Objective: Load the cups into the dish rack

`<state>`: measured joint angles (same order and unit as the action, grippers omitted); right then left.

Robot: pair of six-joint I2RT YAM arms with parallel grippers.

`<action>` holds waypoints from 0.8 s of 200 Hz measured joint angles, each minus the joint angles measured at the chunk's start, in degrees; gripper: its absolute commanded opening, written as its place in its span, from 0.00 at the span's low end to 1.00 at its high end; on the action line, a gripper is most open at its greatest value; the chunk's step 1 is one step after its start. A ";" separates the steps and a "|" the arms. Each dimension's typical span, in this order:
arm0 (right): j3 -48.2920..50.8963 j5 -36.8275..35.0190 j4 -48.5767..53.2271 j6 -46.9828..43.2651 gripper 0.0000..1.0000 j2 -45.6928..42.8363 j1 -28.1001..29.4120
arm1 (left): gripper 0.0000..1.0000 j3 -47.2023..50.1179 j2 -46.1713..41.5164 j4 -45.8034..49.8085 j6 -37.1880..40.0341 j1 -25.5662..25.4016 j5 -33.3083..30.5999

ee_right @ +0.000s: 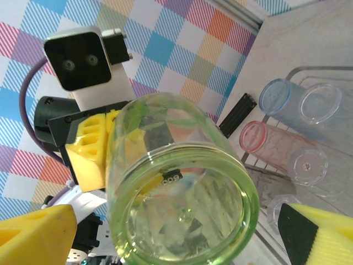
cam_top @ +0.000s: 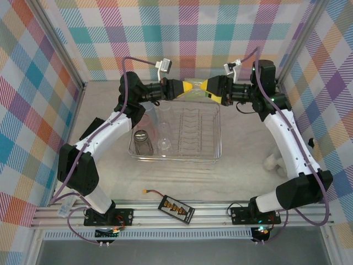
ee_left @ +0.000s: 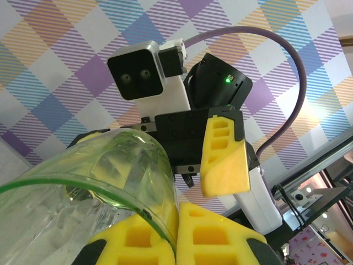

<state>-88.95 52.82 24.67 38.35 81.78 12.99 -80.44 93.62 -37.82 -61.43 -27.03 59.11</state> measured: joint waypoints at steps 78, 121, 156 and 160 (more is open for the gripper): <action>0.35 1.44 -6.03 3.52 0.77 1.64 1.33 | 0.00 -0.02 0.00 0.20 0.59 0.00 0.02; 1.16 1.92 -9.70 6.47 0.71 2.19 1.49 | 0.00 -0.02 -0.02 -0.04 0.63 0.02 0.02; 1.16 1.92 -10.51 6.91 0.55 2.89 1.73 | 0.01 -0.02 -0.02 0.20 0.79 0.42 0.09; 1.16 1.90 -10.47 7.04 0.53 2.91 1.73 | 0.05 -0.02 -0.02 0.17 0.79 0.48 0.24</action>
<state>-87.79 54.72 14.20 45.39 84.68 14.72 -80.47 93.60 -37.65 -60.64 -26.55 59.35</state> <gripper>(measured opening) 0.582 0.051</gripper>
